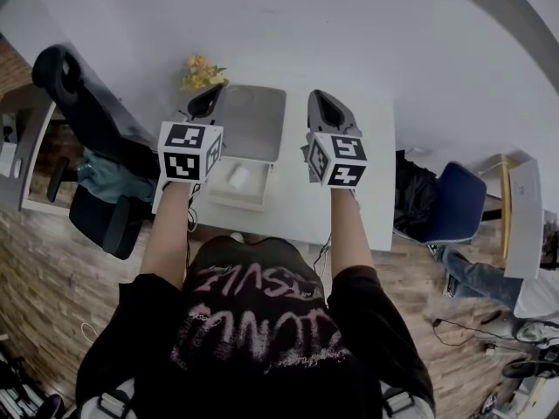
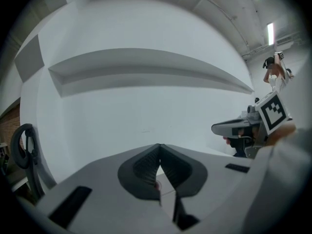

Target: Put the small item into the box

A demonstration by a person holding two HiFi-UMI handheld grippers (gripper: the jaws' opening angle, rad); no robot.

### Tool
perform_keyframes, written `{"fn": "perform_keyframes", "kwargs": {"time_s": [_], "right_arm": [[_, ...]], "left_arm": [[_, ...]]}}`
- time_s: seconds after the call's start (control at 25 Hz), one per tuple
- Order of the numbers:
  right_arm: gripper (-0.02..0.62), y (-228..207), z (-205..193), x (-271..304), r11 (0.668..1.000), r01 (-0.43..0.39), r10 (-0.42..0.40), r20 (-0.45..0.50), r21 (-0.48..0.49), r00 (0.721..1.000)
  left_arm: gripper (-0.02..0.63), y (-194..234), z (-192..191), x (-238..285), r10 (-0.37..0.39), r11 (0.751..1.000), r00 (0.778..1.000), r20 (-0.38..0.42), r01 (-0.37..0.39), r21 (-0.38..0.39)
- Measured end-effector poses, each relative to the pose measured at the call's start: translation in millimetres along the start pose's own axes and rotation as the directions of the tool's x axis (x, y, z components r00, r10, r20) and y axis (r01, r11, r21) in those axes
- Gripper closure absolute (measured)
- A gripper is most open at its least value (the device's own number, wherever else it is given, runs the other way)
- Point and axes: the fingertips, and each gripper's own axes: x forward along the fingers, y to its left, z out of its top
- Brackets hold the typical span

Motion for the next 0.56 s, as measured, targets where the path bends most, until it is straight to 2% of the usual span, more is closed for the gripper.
{"fn": "perform_keyframes", "kwargs": {"time_s": [0.56], "right_arm": [[0.586,-5.0,0.7,-2.6,1.0,-0.024,0.024,0.009,-0.01,1.0]], "left_arm": [[0.604,-6.7,8.7,-1.9,0.023,0.999,1.0,0.02,-0.022,-0.026]]}}
